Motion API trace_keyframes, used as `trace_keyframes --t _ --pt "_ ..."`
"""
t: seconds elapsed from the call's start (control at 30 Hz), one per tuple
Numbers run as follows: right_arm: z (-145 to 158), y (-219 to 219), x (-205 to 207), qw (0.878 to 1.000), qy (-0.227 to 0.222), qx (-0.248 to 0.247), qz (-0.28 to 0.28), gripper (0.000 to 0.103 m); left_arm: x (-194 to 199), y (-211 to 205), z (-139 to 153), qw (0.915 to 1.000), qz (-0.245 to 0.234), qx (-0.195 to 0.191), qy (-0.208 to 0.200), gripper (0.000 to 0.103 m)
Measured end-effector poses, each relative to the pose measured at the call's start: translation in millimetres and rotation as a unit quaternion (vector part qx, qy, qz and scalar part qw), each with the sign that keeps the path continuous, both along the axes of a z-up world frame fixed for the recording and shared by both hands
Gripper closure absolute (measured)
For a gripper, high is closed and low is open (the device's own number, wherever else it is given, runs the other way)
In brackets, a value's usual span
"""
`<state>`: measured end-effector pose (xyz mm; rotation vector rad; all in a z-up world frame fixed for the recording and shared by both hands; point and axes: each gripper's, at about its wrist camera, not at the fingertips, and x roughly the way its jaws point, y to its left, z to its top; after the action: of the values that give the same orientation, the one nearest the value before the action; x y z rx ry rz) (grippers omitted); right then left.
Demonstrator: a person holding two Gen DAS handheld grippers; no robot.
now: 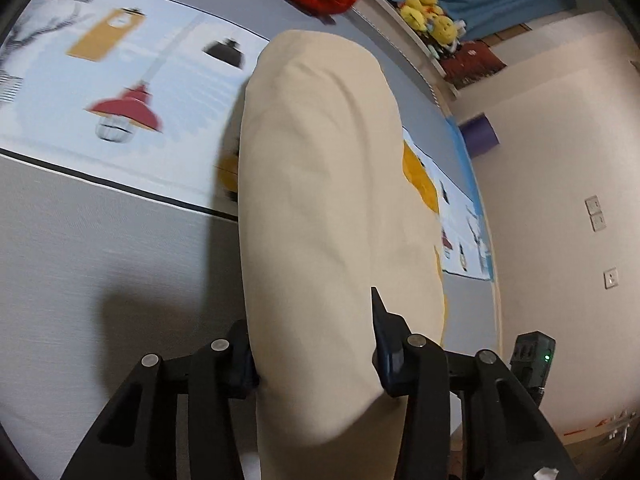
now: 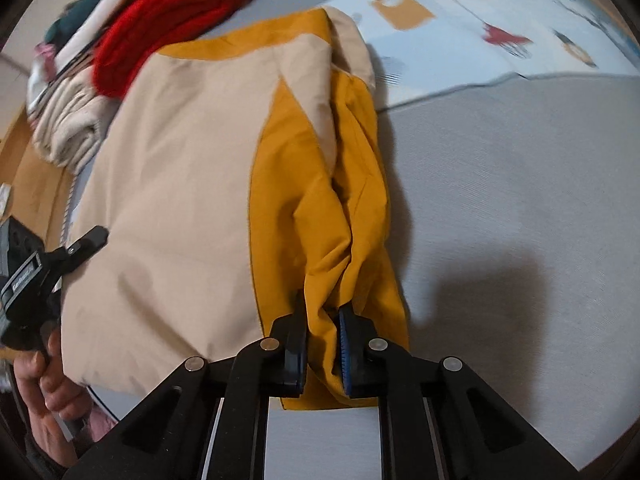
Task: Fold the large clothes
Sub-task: 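Open both grippers and withdraw them from the folded jacket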
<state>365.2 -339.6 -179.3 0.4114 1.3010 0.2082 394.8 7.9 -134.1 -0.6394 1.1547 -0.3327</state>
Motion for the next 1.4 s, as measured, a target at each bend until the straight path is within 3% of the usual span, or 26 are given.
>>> trace_keyframes --t 0.17,0.3,0.4,0.53,0.67,0.73,0.8,0.83,0.87,0.93,1.0,1.07,1.13,1.2,1.27,1.33,1.4 --pt "11.4 38.4 4.2 0.999 -0.022 0.017 0.028 0.09 -8.2 45.6 -0.2 0.9993 0.031 0.017 0.009 0.062" --pt "23.2 69.6 0.2 0.998 -0.034 0.018 0.057 0.09 -12.3 70.6 -8.8 0.9975 0.048 0.026 0.044 0.057" --pt "19.6 76.5 -9.2 0.998 -0.018 -0.004 0.067 0.09 -17.5 75.1 -11.2 0.9939 0.051 0.073 0.065 0.054" --pt "21.3 80.9 -17.4 0.995 -0.018 -0.04 0.088 0.09 -31.1 74.7 6.1 0.9873 0.042 0.149 0.038 0.056" --pt "22.0 84.8 -20.0 0.992 -0.018 -0.073 0.099 0.088 -44.2 52.9 24.6 0.9855 -0.031 0.167 0.004 0.056" --pt "21.2 84.7 -20.9 0.992 -0.014 -0.088 0.095 0.086 -48.9 35.0 23.1 0.9745 -0.079 0.21 -0.003 0.056" --pt "18.1 86.1 -20.9 0.988 -0.006 -0.117 0.096 0.081 -61.0 13.8 2.6 0.9444 -0.134 0.3 0.013 0.05" --pt "16.2 86.7 -21.6 0.987 -0.001 -0.129 0.099 0.078 -64.3 9.2 -4.8 0.9341 -0.142 0.327 0.017 0.049" --pt "14.3 87.6 -21.7 0.985 0.004 -0.142 0.1 0.078 -69.1 9.7 -5.2 0.9304 -0.137 0.34 0.013 0.049" --pt "9.7 87.5 -23.2 0.978 0.017 -0.179 0.107 0.078 -88.1 20.5 3.0 0.9316 -0.124 0.342 0.0 0.05" --pt "8.3 88.3 -29.7 0.962 0.019 -0.248 0.115 0.078 -104.9 22.4 18.3 0.9247 -0.103 0.366 -0.025 0.048" --pt "19.7 90.0 -39.4 0.945 -0.009 -0.302 0.123 0.078 -117.8 25.4 30.7 0.9176 -0.08 0.387 -0.041 0.038" --pt "49.0 92.9 -51.7 0.942 -0.074 -0.305 0.117 0.078 -134.2 29.3 46.8 0.9222 -0.051 0.378 -0.06 0.023" --pt "81.4 93.8 -71.0 0.942 -0.143 -0.286 0.102 0.073 -157.0 34.0 68.7 0.9319 -0.01 0.352 -0.087 0.018" --pt "104.8 95.2 -91.3 0.94 -0.189 -0.269 0.089 0.057 -175.6 35.0 82.8 0.9337 0.012 0.341 -0.109 0.014" --pt "127.3 95.0 -117.6 0.936 -0.237 -0.249 0.07 0.037 -201.9 29.0 97.8 0.9266 0.031 0.349 -0.137 0.009" --pt "149.6 92.9 -148.8 0.93 -0.286 -0.224 0.048 0.029 -220.3 21.9 107.1 0.9216 0.033 0.352 -0.159 0.008"
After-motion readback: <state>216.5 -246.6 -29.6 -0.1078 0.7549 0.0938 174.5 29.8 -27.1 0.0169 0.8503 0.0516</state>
